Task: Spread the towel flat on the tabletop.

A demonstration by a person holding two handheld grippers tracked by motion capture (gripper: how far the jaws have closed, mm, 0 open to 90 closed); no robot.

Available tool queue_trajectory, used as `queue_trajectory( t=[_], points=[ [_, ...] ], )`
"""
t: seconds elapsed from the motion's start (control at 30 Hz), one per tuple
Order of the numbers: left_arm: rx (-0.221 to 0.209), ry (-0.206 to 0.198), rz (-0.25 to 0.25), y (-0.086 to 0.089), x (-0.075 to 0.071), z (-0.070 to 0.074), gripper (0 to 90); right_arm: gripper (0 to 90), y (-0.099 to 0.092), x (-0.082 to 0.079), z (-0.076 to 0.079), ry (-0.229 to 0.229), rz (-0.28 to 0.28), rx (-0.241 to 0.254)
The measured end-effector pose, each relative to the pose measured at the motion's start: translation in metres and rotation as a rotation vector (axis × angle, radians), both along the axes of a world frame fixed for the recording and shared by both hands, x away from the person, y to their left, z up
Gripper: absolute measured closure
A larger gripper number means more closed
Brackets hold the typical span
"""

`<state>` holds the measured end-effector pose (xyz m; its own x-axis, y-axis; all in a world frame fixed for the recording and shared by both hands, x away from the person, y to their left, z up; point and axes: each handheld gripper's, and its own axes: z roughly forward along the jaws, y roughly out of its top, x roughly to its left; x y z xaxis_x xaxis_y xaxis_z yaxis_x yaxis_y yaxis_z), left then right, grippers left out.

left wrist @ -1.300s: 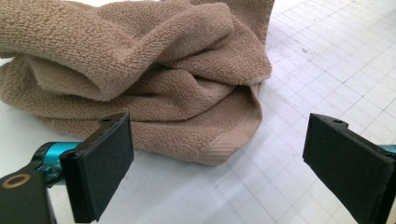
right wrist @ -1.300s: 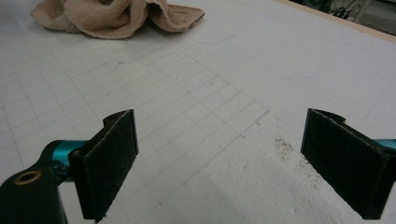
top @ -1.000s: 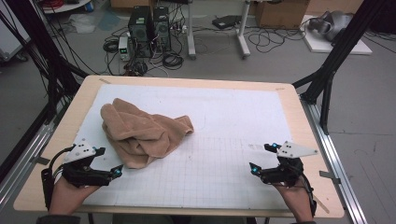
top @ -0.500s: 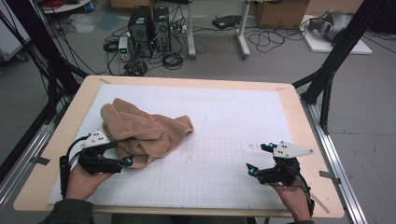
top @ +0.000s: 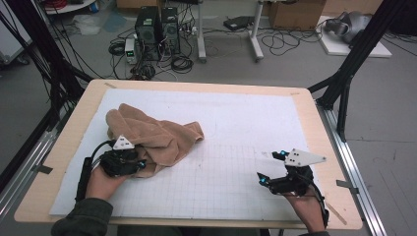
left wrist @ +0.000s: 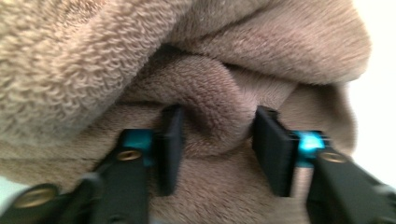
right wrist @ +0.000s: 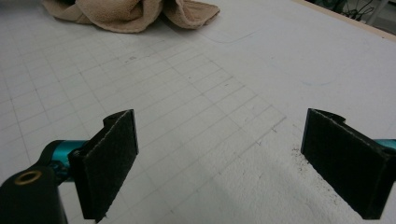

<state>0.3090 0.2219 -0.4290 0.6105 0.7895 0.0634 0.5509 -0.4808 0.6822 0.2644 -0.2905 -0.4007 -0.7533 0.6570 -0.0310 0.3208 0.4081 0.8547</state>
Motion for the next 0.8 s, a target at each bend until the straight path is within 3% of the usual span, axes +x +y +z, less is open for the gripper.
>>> queue_trajectory(
  t=[0.17,0.2,0.33,0.37,0.43,0.47,0.5,0.53,0.63,0.8],
  points=[
    [-0.002,-0.011,0.007,-0.005,0.000,0.002,79.8,10.1,0.002,0.002,-0.001,-0.001,0.004,0.003],
    [-0.038,-0.009,-0.006,-0.009,-0.003,0.005,80.8,10.1,0.004,0.003,-0.001,-0.002,0.005,-0.001],
    [-0.118,-0.011,-0.078,-0.029,-0.014,0.016,82.1,10.1,0.003,0.003,-0.002,-0.003,0.000,0.001],
    [-0.118,-0.011,-0.078,-0.029,-0.014,0.016,82.2,10.1,0.003,0.003,-0.002,-0.003,0.000,0.001],
    [-0.142,-0.021,-0.136,-0.053,-0.022,0.022,82.2,10.1,0.001,0.004,0.000,-0.005,-0.006,0.004],
    [-0.142,-0.021,-0.136,-0.053,-0.022,0.022,82.2,10.1,0.001,0.004,0.000,-0.005,-0.006,0.004],
    [-0.150,-0.022,-0.184,-0.070,-0.029,0.025,82.3,10.1,0.000,0.003,0.002,-0.014,-0.009,0.006],
    [-0.150,-0.022,-0.184,-0.070,-0.029,0.025,82.4,10.1,0.000,0.003,0.002,-0.014,-0.009,0.006],
    [-0.155,-0.015,-0.270,-0.102,-0.044,0.027,82.4,10.1,-0.003,0.001,0.004,-0.018,-0.013,0.005],
    [-0.193,-0.002,-0.336,-0.121,-0.057,0.029,82.5,10.1,-0.002,0.002,0.004,-0.018,-0.012,0.005]
  ],
)
